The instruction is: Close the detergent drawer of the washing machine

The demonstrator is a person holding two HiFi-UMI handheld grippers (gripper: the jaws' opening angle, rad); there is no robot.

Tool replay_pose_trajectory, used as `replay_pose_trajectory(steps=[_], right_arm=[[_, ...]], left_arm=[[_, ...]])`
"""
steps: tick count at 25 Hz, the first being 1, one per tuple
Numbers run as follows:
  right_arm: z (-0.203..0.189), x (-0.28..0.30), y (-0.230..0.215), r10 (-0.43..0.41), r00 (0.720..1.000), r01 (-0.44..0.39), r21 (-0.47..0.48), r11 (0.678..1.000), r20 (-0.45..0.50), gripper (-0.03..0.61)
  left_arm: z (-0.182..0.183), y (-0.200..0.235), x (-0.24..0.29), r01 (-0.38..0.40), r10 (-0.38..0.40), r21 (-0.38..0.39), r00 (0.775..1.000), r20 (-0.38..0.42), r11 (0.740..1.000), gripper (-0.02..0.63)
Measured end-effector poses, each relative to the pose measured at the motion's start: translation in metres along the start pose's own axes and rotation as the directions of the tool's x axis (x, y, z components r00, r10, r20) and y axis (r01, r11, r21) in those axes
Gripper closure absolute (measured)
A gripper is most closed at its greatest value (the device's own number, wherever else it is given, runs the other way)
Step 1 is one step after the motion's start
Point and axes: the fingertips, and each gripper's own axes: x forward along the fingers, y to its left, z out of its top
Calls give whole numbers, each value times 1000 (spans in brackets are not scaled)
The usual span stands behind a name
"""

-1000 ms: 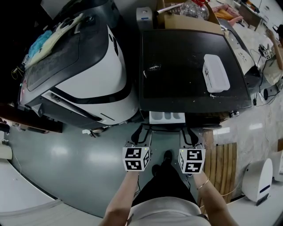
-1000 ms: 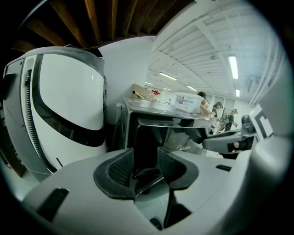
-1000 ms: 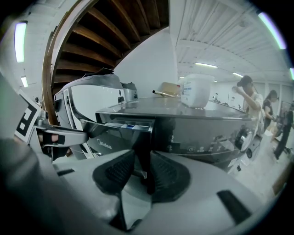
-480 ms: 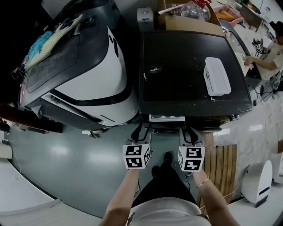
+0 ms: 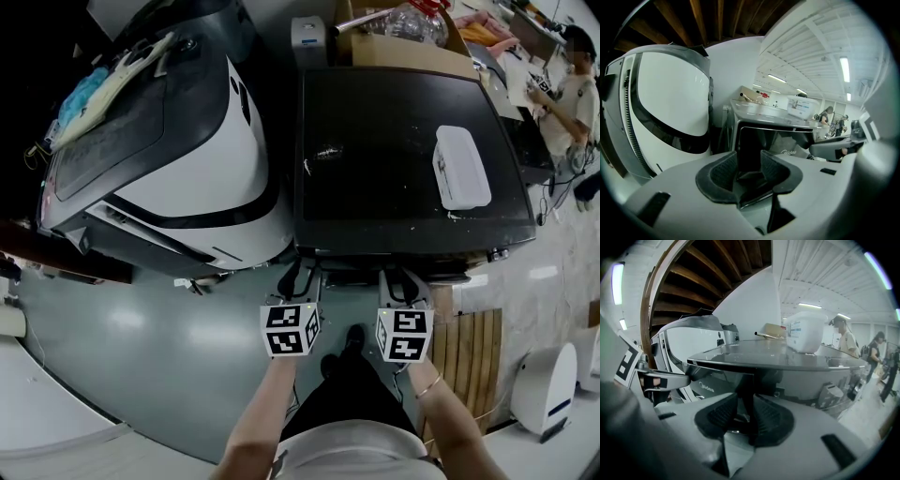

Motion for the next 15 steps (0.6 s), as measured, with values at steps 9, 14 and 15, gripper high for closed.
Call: replay_pose_trajectory(steps=[9, 14, 15], right_arm=[[4, 7, -3, -7, 1000, 7, 15, 1000, -7, 466], [6, 9, -3, -14, 1000, 14, 16, 1000, -15, 466], [7, 9, -3, -15, 1000, 15, 16, 1000, -16, 466]], left_arm=[[3, 2, 7, -11, 10, -12, 1000, -3, 1000, 466], [6, 3, 8, -14, 14, -15, 1000, -3, 1000, 466], [6, 3, 8, -14, 14, -15, 1000, -3, 1000, 466]])
